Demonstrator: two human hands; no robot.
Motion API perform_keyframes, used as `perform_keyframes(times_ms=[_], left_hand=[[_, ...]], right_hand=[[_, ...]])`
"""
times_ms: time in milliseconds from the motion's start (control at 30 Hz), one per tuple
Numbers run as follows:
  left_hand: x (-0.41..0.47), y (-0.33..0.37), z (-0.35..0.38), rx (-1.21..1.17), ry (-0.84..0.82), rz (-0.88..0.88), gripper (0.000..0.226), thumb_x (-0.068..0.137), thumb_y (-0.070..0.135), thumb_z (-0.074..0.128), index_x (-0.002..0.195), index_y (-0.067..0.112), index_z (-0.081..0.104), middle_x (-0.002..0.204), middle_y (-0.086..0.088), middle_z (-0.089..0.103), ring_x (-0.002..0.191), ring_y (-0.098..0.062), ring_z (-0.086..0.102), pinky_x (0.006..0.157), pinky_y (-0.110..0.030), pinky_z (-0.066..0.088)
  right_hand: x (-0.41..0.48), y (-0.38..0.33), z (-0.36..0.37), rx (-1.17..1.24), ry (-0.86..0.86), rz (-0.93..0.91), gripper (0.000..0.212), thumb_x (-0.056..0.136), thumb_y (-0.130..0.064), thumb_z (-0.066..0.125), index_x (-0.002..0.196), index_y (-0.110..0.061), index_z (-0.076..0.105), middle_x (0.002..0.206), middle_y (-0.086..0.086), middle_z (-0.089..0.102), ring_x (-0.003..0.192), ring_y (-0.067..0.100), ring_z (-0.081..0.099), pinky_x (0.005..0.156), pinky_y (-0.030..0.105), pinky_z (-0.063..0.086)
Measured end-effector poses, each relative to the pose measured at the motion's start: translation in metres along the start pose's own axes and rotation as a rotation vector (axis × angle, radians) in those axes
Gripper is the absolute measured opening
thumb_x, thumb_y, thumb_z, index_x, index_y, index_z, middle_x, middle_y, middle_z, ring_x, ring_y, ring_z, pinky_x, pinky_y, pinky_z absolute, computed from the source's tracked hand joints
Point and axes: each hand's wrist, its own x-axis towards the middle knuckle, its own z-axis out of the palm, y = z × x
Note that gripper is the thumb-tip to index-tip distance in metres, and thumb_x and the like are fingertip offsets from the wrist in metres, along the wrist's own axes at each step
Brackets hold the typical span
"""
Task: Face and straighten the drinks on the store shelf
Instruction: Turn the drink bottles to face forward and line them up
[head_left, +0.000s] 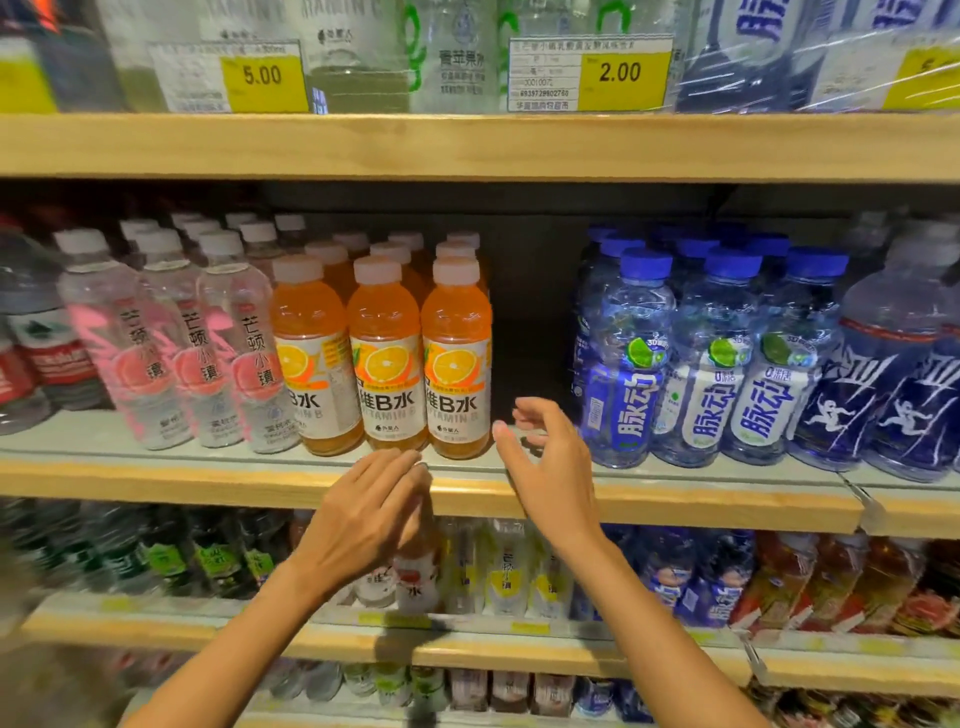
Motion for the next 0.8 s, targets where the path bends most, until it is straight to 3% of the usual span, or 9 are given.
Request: perform_keyframes(times_ms=[133,200,300,467,567,667,800], left_hand=[[-0.022,-0.038,0.004,0.035,-0.047,0.13,0.035,0.098,0.023,0.037,0.113,0.001,0.06,0.109,-0.019,0.069,0.095,-0.031,0.069,0.094,-0.041,0.047],[-0.027,-0.052,0.008,0.028,-0.069,0.213,0.044,0.1,0.026,0.032,0.112,0.002,0.067,0.111,-0.019,0.069,0.096,-0.031,0.07,0.088,-0.041,0.053],[-0.03,-0.065,0.013,0.037,-0.057,0.305,0.05,0.102,0.029,0.027,0.112,0.002,0.068,0.111,-0.018,0.069,0.096,-0.031,0.07,0.083,-0.041,0.055],[-0.032,-0.067,0.018,0.081,0.077,0.353,0.037,0.101,0.029,0.031,0.117,0.004,0.054,0.106,-0.014,0.071,0.092,-0.027,0.069,0.085,-0.036,0.044],[-0.031,-0.066,0.018,0.083,0.116,0.328,0.035,0.099,0.029,0.037,0.115,0.004,0.055,0.106,-0.014,0.072,0.091,-0.027,0.07,0.085,-0.035,0.044],[-0.032,-0.065,0.017,0.05,0.11,0.293,0.035,0.098,0.029,0.039,0.113,0.004,0.059,0.106,-0.014,0.071,0.091,-0.027,0.069,0.084,-0.035,0.046],[-0.027,-0.063,0.005,-0.066,0.004,0.214,0.035,0.093,0.029,0.048,0.103,0.004,0.07,0.106,-0.014,0.069,0.092,-0.029,0.067,0.08,-0.034,0.052]], right_hand=[[0.018,-0.01,0.037,0.102,-0.06,0.088,0.065,0.076,-0.056,0.067,0.128,-0.022,0.044,0.125,-0.003,0.057,0.11,0.009,0.055,0.093,0.032,0.049],[0.023,-0.012,0.051,0.122,-0.041,0.127,0.075,0.067,-0.065,0.066,0.125,-0.024,0.042,0.123,-0.002,0.058,0.109,0.012,0.059,0.092,0.04,0.052],[0.03,-0.015,0.067,0.129,0.015,0.158,0.075,0.061,-0.067,0.069,0.115,-0.024,0.042,0.117,0.0,0.059,0.106,0.016,0.06,0.089,0.045,0.053],[0.034,-0.019,0.077,0.123,0.094,0.18,0.064,0.063,-0.06,0.075,0.108,-0.026,0.043,0.111,-0.001,0.062,0.102,0.015,0.061,0.088,0.046,0.053],[0.031,-0.022,0.077,0.123,0.168,0.151,0.063,0.066,-0.052,0.078,0.11,-0.021,0.045,0.108,0.0,0.063,0.1,0.016,0.063,0.085,0.04,0.054],[0.025,-0.025,0.072,0.113,0.259,0.112,0.054,0.069,-0.037,0.082,0.107,-0.017,0.049,0.096,-0.005,0.063,0.09,0.01,0.063,0.075,0.019,0.051],[0.014,-0.037,0.05,0.267,0.19,0.146,0.042,0.074,-0.02,0.08,0.108,-0.01,0.059,0.092,-0.002,0.068,0.08,0.0,0.066,0.066,0.013,0.052]])
